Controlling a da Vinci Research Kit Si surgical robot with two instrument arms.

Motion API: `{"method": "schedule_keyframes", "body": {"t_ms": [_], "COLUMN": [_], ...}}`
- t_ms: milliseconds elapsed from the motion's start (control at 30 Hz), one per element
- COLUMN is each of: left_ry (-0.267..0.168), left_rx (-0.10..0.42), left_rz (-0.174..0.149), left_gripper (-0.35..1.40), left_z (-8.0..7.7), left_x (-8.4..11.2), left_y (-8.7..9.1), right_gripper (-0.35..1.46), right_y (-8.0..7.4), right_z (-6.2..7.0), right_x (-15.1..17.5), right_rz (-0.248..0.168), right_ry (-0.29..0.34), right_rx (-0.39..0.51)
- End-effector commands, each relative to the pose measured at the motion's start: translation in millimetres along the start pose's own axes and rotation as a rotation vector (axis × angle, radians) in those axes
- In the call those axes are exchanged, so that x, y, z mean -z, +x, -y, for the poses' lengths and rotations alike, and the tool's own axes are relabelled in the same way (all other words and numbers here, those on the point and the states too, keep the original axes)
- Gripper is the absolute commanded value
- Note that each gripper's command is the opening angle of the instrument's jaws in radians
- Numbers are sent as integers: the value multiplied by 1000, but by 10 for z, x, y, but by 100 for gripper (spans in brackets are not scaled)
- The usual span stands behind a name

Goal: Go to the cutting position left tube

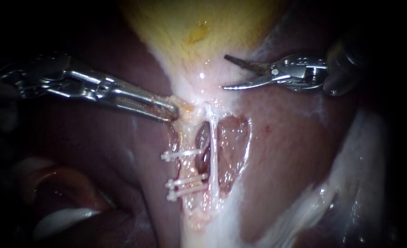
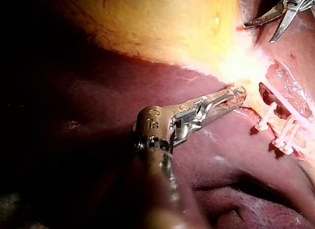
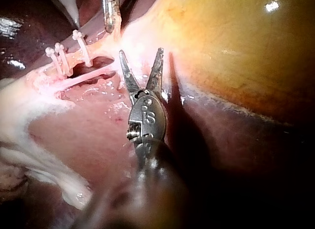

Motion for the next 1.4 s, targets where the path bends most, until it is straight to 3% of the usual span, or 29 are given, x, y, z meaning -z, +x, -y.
{"method": "schedule_keyframes", "body": {"t_ms": [33,433,600,733,833,1000,1067,1200,1400], "left_ry": [0,0,0,0,0,0,0,0,0], "left_rx": [0,0,0,0,0,0,0,0,0], "left_rz": [0,0,0,0,0,0,0,0,0], "left_gripper": [-35,-35,-35,-35,-35,-35,-35,-35,-35], "left_z": [1,1,1,1,1,1,1,1,1], "left_x": [0,0,0,0,0,0,0,0,0], "left_y": [0,0,0,0,0,0,0,0,0], "right_gripper": [78,81,74,54,49,71,73,93,95], "right_y": [0,-9,-22,-30,-28,-26,-30,-40,-50], "right_z": [0,3,16,36,54,85,99,124,160], "right_x": [0,27,53,66,66,53,43,13,-33], "right_rz": [0,9,16,13,12,14,17,23,37], "right_ry": [0,-21,-10,6,37,63,79,113,167], "right_rx": [0,10,-81,-184,-256,-341,-367,-388,-413]}}
